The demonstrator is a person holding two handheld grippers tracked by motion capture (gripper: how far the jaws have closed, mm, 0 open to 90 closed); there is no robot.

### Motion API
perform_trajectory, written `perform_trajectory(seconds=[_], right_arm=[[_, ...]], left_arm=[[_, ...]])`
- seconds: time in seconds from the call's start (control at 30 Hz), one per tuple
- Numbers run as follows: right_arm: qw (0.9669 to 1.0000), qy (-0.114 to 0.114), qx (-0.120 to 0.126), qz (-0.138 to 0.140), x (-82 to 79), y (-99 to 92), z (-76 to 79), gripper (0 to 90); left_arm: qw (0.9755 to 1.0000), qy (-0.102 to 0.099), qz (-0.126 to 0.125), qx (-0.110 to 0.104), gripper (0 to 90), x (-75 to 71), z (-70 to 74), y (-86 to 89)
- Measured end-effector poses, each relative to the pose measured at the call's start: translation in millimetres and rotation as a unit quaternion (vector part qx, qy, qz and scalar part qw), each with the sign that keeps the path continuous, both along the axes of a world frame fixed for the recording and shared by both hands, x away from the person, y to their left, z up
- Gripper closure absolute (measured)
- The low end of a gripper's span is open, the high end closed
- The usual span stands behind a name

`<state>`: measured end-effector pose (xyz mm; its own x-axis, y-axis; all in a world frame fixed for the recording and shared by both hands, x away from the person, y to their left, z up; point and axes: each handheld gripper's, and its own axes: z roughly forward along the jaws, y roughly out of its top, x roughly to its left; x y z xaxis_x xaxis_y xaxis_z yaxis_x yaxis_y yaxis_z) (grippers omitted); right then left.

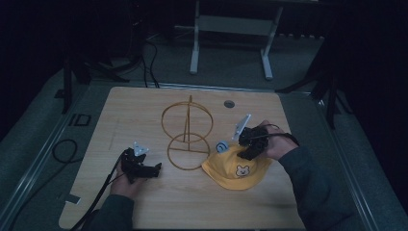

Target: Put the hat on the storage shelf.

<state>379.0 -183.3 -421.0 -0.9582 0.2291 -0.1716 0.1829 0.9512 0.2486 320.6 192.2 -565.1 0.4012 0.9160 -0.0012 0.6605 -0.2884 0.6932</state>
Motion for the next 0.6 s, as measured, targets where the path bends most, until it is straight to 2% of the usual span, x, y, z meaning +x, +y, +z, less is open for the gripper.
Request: perform_trajectory(seconds=[0.17,0.2,0.23,0.3,0.6], right_arm=[[0.9998,0.013,-0.012,0.012,1.2,3.5,-4.0,54.8],[0.9996,0.014,-0.019,0.017,1.2,3.9,-5.1,63.4],[0.9996,0.014,-0.019,0.017,1.2,3.9,-5.1,63.4],[0.9994,0.013,-0.024,0.02,-0.5,2.7,-4.4,73.7],[0.999,0.005,-0.032,0.032,-9.6,1.6,1.1,77.4]], left_arm=[[1.0,0.0,0.0,0.0,1.9,0.0,0.0,0.0],[1.0,0.0,0.0,0.0,1.9,0.0,0.0,0.1],[1.0,0.0,0.0,0.0,1.9,0.0,0.0,0.1],[1.0,0.0,0.0,0.0,2.0,0.0,0.0,0.0],[1.0,0.001,0.0,0.0,1.9,-0.1,0.1,0.0]])
